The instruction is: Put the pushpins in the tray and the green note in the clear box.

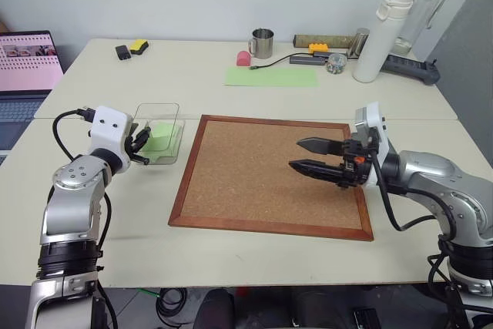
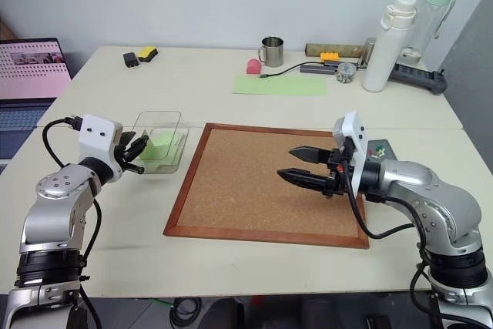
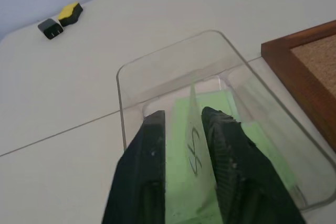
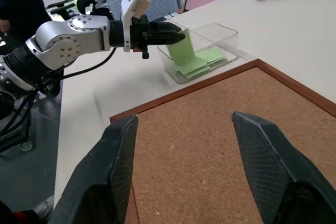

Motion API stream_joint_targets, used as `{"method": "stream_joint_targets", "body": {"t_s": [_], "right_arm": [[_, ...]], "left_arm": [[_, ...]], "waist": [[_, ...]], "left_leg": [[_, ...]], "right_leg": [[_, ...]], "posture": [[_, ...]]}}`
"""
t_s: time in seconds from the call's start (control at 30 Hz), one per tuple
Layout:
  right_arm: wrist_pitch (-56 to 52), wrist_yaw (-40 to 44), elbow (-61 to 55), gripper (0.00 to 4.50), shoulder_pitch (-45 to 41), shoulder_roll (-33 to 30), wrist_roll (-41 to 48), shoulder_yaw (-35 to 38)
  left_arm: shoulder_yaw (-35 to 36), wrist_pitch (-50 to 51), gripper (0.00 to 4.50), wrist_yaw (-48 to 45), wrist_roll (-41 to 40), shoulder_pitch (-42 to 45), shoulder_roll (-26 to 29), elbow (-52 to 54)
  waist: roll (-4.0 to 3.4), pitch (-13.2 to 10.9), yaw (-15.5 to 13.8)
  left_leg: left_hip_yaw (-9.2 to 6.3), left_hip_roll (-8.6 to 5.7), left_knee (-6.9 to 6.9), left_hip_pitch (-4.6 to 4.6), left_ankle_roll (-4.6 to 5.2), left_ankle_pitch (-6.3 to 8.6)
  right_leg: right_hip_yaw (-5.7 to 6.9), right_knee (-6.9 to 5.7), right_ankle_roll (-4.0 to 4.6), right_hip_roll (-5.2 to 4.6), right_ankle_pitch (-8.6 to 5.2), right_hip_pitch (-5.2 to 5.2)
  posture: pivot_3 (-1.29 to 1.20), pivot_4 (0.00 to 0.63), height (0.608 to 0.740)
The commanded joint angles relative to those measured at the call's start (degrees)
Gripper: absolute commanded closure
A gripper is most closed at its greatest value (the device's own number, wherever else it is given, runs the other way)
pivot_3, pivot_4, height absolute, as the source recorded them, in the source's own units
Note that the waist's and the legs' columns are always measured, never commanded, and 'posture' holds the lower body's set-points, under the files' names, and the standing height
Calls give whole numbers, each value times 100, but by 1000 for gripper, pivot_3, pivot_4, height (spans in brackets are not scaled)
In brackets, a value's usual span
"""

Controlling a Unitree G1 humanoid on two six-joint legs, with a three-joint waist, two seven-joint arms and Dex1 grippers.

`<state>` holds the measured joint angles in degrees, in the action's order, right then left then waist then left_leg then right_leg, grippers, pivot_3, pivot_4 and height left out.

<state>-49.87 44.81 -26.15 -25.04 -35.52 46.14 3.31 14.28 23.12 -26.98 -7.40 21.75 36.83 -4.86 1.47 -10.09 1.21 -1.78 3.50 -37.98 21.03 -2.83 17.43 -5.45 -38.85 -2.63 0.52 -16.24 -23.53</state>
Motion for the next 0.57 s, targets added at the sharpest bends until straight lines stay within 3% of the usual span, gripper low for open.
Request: {"method": "stream_joint_targets", "body": {"t_s": [0.03,0.17,0.37,0.57], "right_arm": [[176,-106,-99,1536,120,-99,-58,237],[235,-295,-75,1536,303,-127,-95,425],[136,-176,-137,1536,856,-486,-128,579],[572,117,17,1536,1483,-1045,-738,452]], "left_arm": [[100,-207,2192,-183,-183,131,122,329],[-43,-82,1467,-782,-648,151,152,1028],[-859,891,296,-2049,-1364,115,575,2013],[-1548,829,296,-3033,-1360,47,983,1878]], "waist": [[0,0,0],[3,-1,3],[2,-1,15],[2,-2,60]], "left_leg": [[1,0,0,0,0,0],[1,0,-1,1,0,0],[4,-1,-1,1,0,0],[8,-1,-1,-3,0,0]], "right_leg": [[-1,0,0,-1,0,0],[-1,-1,0,-2,0,0],[-3,0,0,-1,0,1],[-8,-1,-1,3,-1,1]], "posture": [[0,150,740],[0,150,740],[0,150,740],[0,150,740]]}}
